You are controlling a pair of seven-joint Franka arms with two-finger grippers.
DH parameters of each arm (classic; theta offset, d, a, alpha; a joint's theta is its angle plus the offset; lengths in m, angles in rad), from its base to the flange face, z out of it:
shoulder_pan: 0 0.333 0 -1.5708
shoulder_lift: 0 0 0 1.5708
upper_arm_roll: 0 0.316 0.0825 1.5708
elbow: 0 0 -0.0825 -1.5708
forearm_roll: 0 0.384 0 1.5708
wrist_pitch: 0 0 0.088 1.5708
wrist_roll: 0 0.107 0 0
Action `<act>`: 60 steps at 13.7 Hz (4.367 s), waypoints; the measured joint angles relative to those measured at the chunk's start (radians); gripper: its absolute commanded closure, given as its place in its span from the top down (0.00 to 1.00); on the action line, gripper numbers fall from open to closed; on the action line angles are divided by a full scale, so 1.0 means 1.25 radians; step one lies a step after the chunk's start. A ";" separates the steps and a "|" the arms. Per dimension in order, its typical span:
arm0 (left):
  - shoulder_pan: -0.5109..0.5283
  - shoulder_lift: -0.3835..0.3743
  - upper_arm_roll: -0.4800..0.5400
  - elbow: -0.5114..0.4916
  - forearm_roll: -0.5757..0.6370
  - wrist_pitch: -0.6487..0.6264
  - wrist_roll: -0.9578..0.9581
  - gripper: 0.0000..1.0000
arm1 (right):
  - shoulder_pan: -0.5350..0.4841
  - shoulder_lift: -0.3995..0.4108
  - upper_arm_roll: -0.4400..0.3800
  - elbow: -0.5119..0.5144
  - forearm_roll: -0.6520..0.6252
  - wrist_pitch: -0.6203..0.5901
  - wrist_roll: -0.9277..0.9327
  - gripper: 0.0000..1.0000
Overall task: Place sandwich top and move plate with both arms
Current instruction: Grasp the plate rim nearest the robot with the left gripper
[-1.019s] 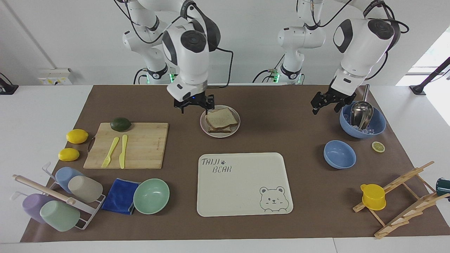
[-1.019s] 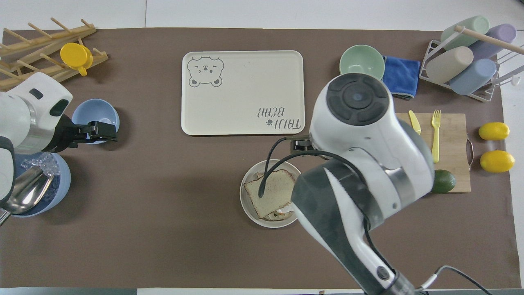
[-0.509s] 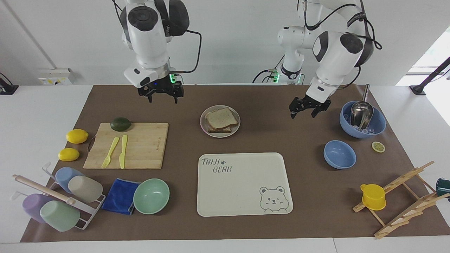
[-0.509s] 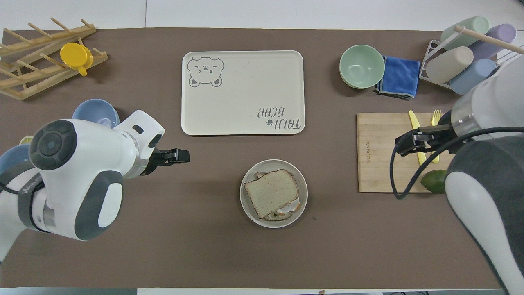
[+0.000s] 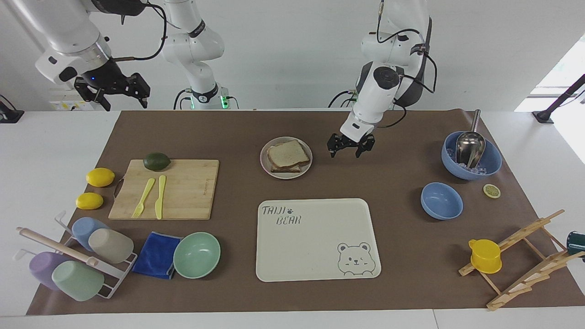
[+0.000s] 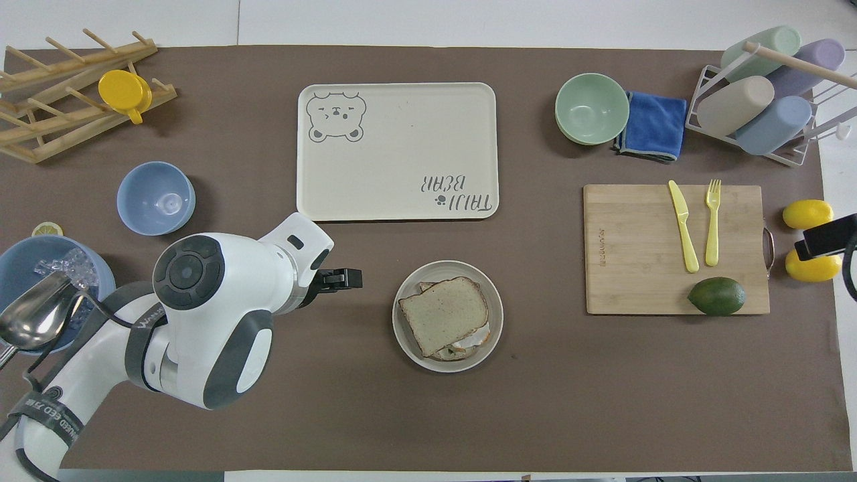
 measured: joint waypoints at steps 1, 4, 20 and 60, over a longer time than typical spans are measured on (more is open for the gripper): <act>-0.012 0.004 0.000 -0.007 -0.002 0.018 -0.002 0.99 | 0.003 0.001 0.006 0.012 0.000 0.001 0.001 1.00; -0.053 0.021 0.000 -0.020 -0.004 0.045 -0.015 0.95 | 0.011 0.021 0.036 -0.020 -0.004 0.055 0.033 1.00; -0.159 0.037 0.000 -0.109 -0.084 0.185 -0.128 0.70 | -0.047 0.005 0.120 -0.195 -0.022 0.146 0.123 1.00; -0.180 0.073 0.007 -0.103 -0.113 0.248 -0.091 0.00 | -0.084 0.003 0.125 -0.129 0.025 0.162 0.123 1.00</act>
